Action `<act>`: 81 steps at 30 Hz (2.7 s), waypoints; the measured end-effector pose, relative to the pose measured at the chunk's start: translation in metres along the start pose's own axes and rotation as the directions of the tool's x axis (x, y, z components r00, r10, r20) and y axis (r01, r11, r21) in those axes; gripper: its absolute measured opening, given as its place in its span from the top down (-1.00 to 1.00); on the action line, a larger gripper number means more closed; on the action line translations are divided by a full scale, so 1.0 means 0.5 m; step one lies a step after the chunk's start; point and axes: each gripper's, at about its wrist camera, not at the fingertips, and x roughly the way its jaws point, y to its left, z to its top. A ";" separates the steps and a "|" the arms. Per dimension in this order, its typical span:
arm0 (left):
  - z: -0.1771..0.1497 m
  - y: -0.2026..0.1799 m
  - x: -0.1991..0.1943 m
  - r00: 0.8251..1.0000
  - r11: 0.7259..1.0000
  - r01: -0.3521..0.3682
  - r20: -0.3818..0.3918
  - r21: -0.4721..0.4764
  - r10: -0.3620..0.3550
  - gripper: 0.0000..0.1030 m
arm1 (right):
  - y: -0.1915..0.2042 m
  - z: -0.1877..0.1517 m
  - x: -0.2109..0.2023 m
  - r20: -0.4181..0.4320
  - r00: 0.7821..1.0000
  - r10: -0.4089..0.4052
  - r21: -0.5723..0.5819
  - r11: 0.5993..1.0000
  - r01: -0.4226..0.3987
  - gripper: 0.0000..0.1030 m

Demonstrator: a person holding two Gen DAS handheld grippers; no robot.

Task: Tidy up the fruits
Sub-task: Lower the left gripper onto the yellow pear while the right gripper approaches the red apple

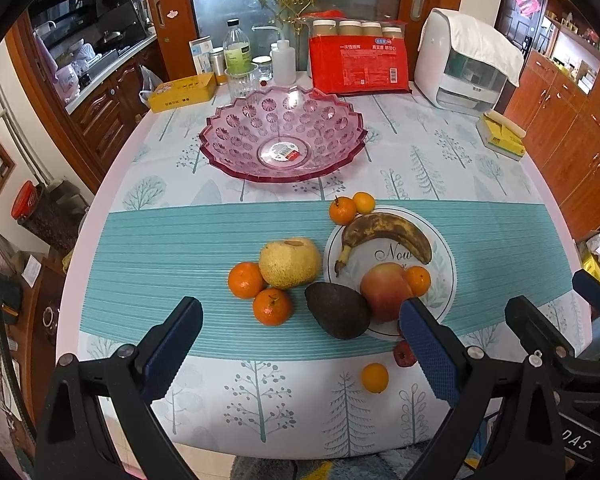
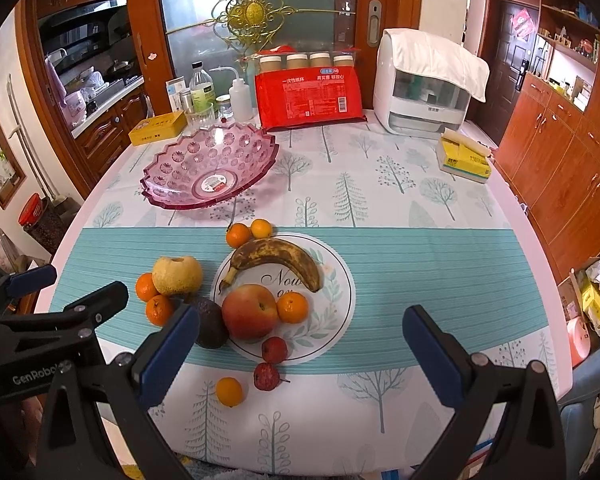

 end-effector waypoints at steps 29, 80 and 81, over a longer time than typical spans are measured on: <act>-0.012 0.090 0.156 0.989 0.997 0.043 -0.138 -0.063 -0.051 -0.92 | 0.012 -0.035 0.131 -0.136 0.990 0.035 -0.037 0.999 -0.040 -0.76; 0.124 0.039 0.466 0.922 0.956 0.251 -0.337 0.155 -0.188 -0.79 | -0.018 -0.064 0.426 -0.339 0.825 0.452 0.601 0.779 -0.180 -0.75; 0.124 0.036 0.467 0.921 0.949 0.262 -0.340 0.174 -0.191 -0.80 | -0.023 -0.067 0.429 -0.336 0.822 0.459 0.618 0.766 -0.176 -0.77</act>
